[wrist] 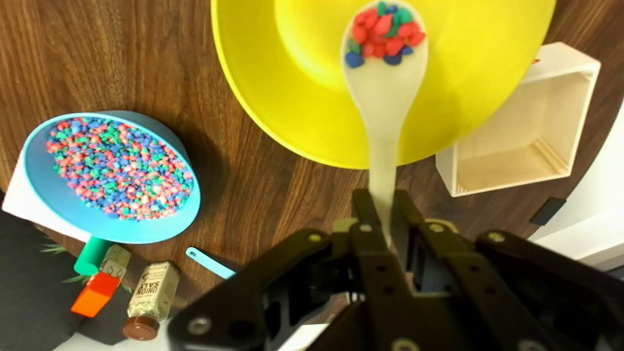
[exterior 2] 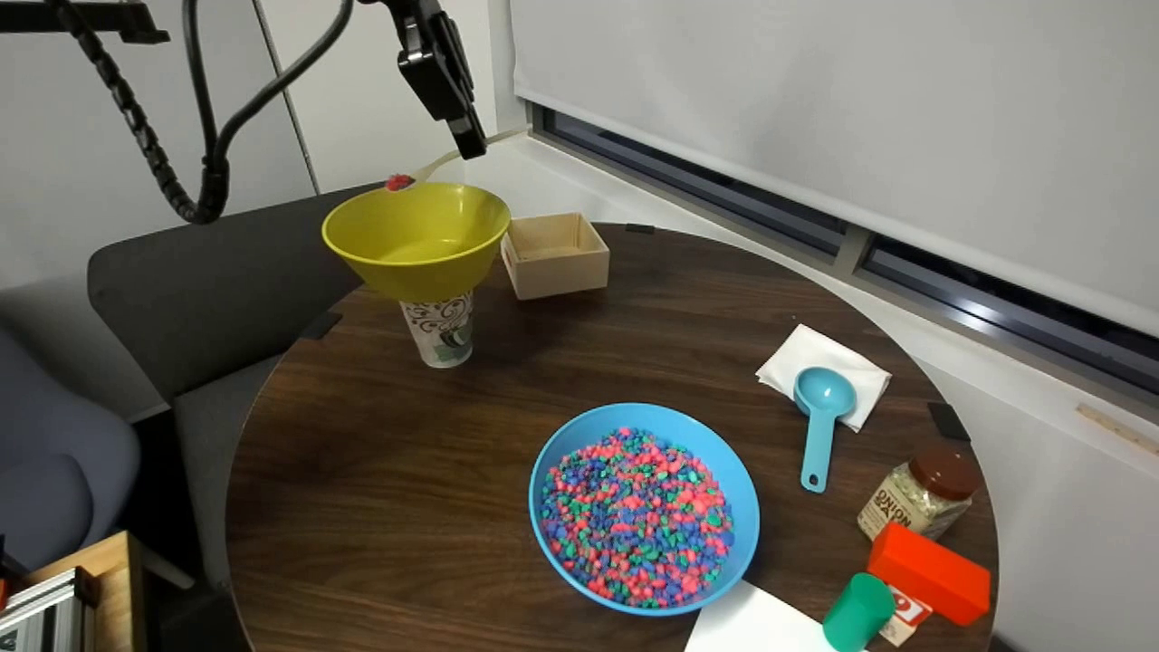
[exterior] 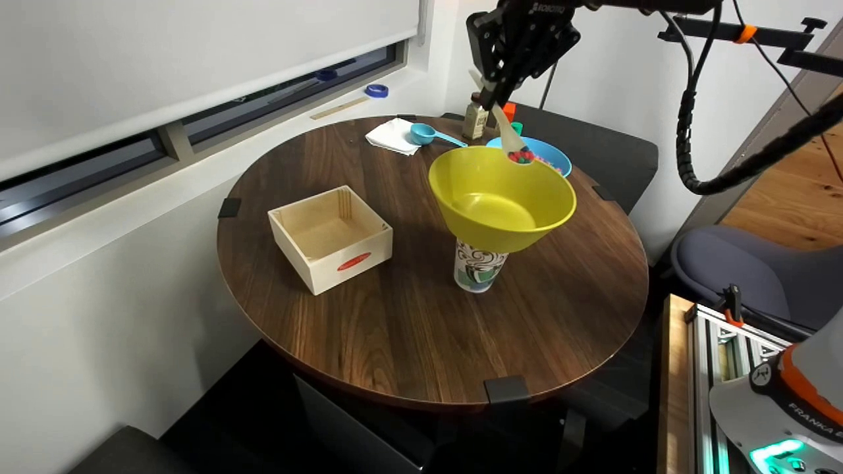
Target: Pick up the yellow bowl and put it on top of the styrofoam cup, Pick up the white spoon and used it to move the content from the blue bowl into the yellow before putting it back down on the table
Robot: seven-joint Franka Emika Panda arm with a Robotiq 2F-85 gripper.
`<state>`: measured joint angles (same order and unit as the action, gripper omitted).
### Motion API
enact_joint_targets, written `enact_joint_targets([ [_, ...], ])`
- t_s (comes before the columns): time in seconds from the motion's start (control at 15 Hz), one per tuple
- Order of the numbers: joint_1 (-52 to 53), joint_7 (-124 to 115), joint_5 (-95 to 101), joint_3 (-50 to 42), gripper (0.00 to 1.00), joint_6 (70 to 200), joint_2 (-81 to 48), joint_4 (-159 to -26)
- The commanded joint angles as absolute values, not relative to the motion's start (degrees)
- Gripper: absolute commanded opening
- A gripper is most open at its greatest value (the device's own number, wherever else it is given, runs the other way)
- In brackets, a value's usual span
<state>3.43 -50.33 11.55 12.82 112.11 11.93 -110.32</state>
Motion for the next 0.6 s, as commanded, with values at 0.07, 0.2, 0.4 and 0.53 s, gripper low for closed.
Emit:
enact_joint_targets([
  [0.07, 4.1, -51.5, 21.2, 14.7, 0.03, 110.0, 13.3, -111.2],
  [0.2, 4.0, -52.8, 25.9, 15.4, 0.03, 112.3, 13.3, -111.6],
  [0.4, 4.1, -56.3, 31.6, 16.3, 0.03, 115.5, 13.0, -112.0],
  [0.53, 4.1, -59.1, 34.8, 16.8, 0.03, 117.3, 12.8, -112.1],
])
